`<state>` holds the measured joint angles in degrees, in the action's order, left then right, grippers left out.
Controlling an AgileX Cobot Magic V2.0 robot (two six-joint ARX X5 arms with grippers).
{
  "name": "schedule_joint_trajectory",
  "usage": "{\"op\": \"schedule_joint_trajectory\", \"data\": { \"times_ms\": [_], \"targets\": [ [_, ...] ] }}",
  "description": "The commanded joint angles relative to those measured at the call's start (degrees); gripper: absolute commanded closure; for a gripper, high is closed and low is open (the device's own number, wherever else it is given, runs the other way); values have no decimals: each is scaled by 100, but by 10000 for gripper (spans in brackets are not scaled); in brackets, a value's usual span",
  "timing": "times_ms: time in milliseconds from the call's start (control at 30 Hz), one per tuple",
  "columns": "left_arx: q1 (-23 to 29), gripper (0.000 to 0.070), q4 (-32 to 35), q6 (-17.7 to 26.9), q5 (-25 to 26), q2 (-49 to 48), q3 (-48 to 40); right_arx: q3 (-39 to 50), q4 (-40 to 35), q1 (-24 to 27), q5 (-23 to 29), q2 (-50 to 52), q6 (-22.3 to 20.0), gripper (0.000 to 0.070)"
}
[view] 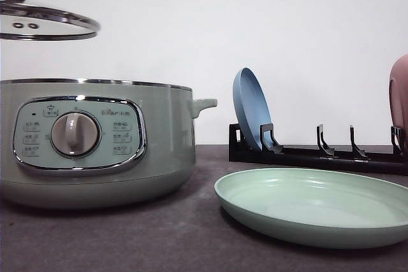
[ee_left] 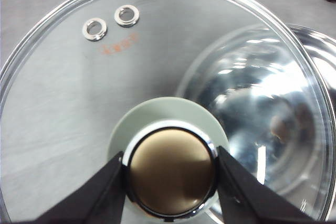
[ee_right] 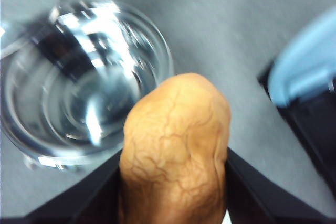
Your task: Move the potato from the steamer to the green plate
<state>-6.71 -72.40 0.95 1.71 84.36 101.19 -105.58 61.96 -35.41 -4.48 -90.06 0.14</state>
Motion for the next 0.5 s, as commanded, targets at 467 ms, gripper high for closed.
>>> {"op": "schedule_joint_trajectory", "data": {
  "times_ms": [467],
  "targets": [
    [-1003, 699, 173, 50, 25, -57, 166, 4212, -2027, 283, -259, 1992, 835, 506]
  ]
}}
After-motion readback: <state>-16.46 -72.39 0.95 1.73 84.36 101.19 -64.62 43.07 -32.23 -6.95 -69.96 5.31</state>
